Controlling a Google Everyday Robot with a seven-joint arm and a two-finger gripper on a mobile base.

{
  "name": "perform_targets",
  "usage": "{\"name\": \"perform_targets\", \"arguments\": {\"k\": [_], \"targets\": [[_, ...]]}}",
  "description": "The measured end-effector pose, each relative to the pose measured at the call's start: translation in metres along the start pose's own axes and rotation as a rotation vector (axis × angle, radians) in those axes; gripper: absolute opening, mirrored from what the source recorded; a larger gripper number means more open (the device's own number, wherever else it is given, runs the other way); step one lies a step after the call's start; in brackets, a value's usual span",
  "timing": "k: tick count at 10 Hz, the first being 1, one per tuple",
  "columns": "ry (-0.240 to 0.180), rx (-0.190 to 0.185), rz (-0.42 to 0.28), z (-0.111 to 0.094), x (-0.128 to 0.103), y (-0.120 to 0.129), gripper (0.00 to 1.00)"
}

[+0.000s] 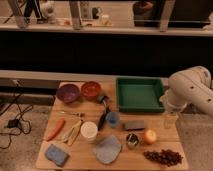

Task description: Place pepper in red bowl

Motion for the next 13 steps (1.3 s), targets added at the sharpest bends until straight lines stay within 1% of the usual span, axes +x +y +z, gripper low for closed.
{"name": "perform_targets", "arguments": {"k": [11,12,13], "targets": [[0.001,-0.001,-0.002,0.0004,-0.0005,0.0004,0.80],[0.006,-0.005,-0.012,0.0017,-0.0023,0.0036,0.80],[0.016,-0.011,-0.032,0.0032,-0.0092,0.0078,0.80]]}}
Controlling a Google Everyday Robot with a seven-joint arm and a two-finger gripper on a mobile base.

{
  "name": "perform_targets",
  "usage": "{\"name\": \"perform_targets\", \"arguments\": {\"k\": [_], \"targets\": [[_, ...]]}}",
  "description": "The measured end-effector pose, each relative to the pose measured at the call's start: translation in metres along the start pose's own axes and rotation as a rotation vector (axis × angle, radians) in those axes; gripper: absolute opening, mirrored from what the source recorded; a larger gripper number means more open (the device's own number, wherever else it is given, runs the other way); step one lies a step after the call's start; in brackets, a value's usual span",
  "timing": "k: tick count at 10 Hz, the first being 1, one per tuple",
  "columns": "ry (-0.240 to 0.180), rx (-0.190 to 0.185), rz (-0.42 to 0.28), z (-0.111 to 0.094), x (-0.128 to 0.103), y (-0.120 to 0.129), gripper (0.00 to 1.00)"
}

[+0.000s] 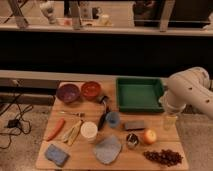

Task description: Place pepper in red bowl

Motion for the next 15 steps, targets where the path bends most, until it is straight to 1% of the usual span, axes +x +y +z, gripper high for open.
{"name": "perform_targets", "arguments": {"k": [3,5,7,9,10,11,13,14,15], "targets": [[0.013,-0.016,-0.093,0.009,-0.060,0.018,0.80],[0.000,-0.027,-0.157,0.014,-0.099,0.029,0.80],[-0.045,-0.049,-0.206,0.017,-0.136,0.041,0.80],[-0.100,-0.085,-0.260,0.017,-0.183,0.057,0.80],[-0.118,-0.097,-0.281,0.017,-0.200,0.063,0.80],[-0.147,-0.120,-0.318,0.015,-0.226,0.076,0.80],[-0.213,-0.173,-0.389,0.012,-0.271,0.104,0.80],[-0.225,-0.177,-0.398,0.010,-0.277,0.106,0.80],[-0.222,-0.177,-0.396,0.010,-0.275,0.106,0.80]]}}
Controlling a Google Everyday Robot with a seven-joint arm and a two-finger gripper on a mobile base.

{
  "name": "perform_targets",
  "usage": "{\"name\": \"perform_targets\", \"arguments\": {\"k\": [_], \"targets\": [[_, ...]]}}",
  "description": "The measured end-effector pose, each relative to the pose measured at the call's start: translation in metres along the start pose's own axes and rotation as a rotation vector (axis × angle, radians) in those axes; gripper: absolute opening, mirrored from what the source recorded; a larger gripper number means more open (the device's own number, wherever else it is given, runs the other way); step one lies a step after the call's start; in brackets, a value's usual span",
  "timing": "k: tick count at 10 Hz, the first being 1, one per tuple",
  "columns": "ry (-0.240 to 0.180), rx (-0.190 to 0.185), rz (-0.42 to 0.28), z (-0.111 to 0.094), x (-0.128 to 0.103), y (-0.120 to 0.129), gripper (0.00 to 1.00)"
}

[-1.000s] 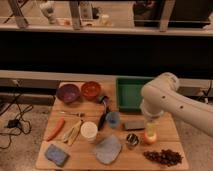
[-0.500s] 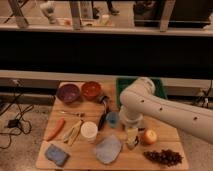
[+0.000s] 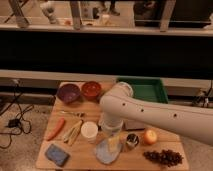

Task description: Place pepper in red bowl

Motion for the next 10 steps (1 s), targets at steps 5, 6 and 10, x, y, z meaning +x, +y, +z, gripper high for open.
{"name": "perform_targets", "arguments": {"k": [5,6,10], "targets": [[-0.003,-0.002,-0.004,0.001,-0.001,0.000,0.80],[-0.013,-0.005,-0.014,0.004,-0.004,0.001,0.80],[-0.034,-0.014,-0.126,0.028,-0.089,-0.027,0.80]]}}
